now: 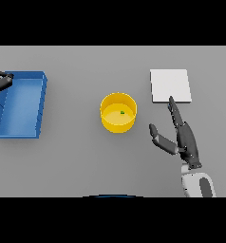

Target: Pick up the red beaker and tilt it to pour out 1 green nut into yellow bowl. Pick up the yellow bowl and place it on the metallic measuring scale.

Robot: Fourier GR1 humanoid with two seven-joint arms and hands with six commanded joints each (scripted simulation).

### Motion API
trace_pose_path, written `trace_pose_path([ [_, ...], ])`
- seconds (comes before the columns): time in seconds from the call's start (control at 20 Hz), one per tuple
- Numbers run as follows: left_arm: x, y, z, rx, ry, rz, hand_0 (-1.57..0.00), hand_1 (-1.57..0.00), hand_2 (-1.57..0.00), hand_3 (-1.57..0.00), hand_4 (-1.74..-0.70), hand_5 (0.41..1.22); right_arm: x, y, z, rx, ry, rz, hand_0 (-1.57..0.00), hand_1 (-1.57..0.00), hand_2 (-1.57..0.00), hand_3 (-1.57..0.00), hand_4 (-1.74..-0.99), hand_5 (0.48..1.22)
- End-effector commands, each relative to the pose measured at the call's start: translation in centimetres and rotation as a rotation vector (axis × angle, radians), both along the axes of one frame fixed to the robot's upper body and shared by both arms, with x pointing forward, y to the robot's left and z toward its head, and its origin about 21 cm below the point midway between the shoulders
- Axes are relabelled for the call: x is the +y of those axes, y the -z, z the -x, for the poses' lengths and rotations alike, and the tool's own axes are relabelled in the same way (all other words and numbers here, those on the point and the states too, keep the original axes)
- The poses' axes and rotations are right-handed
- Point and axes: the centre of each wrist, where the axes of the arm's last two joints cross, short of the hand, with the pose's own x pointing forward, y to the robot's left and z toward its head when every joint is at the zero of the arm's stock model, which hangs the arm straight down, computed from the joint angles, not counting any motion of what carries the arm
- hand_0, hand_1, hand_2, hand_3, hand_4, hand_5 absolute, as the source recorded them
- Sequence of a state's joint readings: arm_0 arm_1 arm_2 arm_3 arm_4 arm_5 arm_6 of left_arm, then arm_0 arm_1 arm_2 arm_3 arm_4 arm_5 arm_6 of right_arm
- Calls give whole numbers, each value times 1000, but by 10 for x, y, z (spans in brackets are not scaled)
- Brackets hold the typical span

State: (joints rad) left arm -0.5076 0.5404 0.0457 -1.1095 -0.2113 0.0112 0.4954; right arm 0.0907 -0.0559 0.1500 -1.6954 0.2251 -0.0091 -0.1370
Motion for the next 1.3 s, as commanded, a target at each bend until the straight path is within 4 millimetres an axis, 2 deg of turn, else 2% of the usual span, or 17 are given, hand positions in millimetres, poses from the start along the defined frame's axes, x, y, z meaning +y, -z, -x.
trace_pose_path([
  [0.0,1,-3,4,15,41,17,-1175,-1075,-1021,-1055,-1232,737,1,1,1,3,-2,-1,1,1,1,1,-1151,670],
  [0.05,2,-5,6,25,81,52,-940,-860,-817,-843,-1126,705,2,-1,0,-5,-5,1,1,1,1,1,-1149,670],
  [0.15,6,-6,12,73,120,71,-601,-550,-522,-539,-976,664,-2,0,2,-13,-1,-5,1,1,1,1,-1153,670],
  [0.25,5,-6,14,120,143,19,-384,-351,-334,-345,-875,644,-4,-1,2,-14,0,1,1,1,1,1,-1155,669],
  [0.4,3,-1,10,167,135,-49,-196,-179,-170,-176,-813,627,-1,0,1,-11,7,27,1,1,1,1,-1157,665],
  [0.65,1,-5,4,77,148,-56,-64,-58,-55,-57,-778,633,5,-5,-1,21,35,93,1,1,1,1,-1131,631],
  [0.8,-5,1,8,17,177,-7,-32,-29,-28,-29,-786,652,5,-14,-14,-16,-83,194,1,1,1,1,-1080,662],
  [0.9,-7,-2,9,1,181,15,-20,-18,-17,-18,-798,661,0,-22,-23,-13,-159,350,1,1,1,1,-1103,662],
  [1.1,-13,2,12,6,182,28,-8,-7,-7,-7,-806,683,11,-42,-47,-86,-294,673,1,1,1,1,-1137,626],
  [1.25,-13,3,11,28,180,37,-3,-3,-3,-3,-811,688,23,-51,-62,-137,-421,871,1,1,1,1,-1152,632],
])
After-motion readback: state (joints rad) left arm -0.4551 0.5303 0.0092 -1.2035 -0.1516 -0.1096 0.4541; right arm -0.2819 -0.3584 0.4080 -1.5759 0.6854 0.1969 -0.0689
